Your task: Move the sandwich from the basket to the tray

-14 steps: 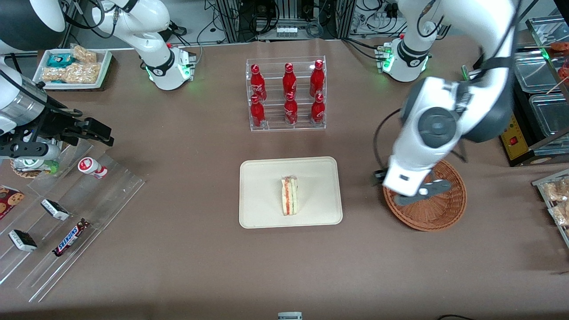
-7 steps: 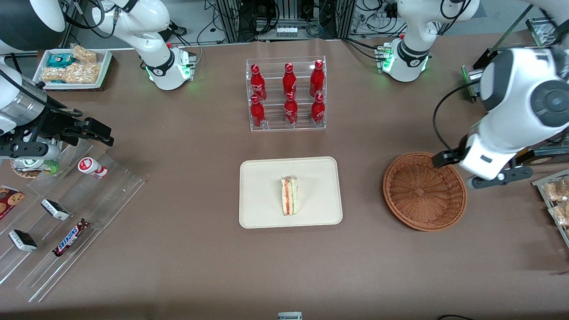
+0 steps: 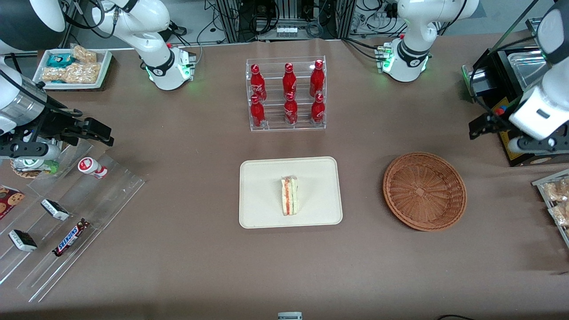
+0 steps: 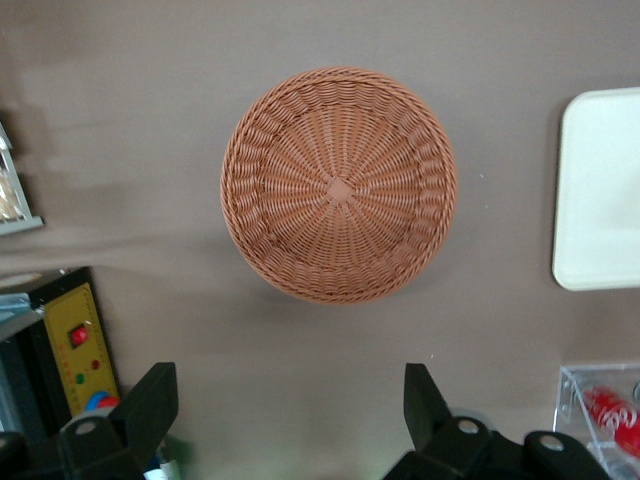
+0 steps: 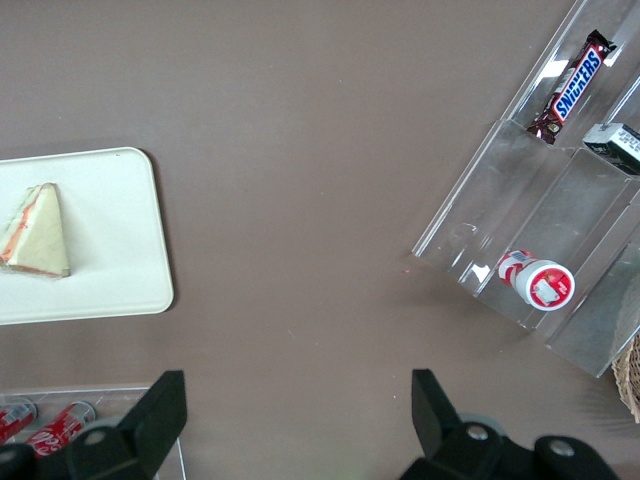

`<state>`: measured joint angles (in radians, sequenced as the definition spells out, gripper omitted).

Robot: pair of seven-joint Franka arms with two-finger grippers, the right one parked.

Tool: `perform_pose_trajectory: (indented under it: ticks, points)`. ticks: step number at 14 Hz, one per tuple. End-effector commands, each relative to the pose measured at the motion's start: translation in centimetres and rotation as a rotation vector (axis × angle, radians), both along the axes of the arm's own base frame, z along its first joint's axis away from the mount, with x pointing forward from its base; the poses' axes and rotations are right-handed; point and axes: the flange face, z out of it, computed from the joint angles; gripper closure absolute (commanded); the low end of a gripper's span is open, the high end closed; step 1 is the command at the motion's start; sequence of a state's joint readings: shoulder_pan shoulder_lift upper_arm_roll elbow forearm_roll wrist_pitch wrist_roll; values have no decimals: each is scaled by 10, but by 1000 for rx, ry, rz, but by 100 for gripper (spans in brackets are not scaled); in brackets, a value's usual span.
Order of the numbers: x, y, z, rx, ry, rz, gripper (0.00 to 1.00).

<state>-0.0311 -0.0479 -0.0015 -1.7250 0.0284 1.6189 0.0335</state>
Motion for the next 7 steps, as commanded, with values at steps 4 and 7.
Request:
perform_pose_trajectory:
  ticks: [4, 7]
  points:
    - [-2, -5, 24, -17, -39, -104, 0]
    - [0, -6, 19, -18, -29, -106, 0]
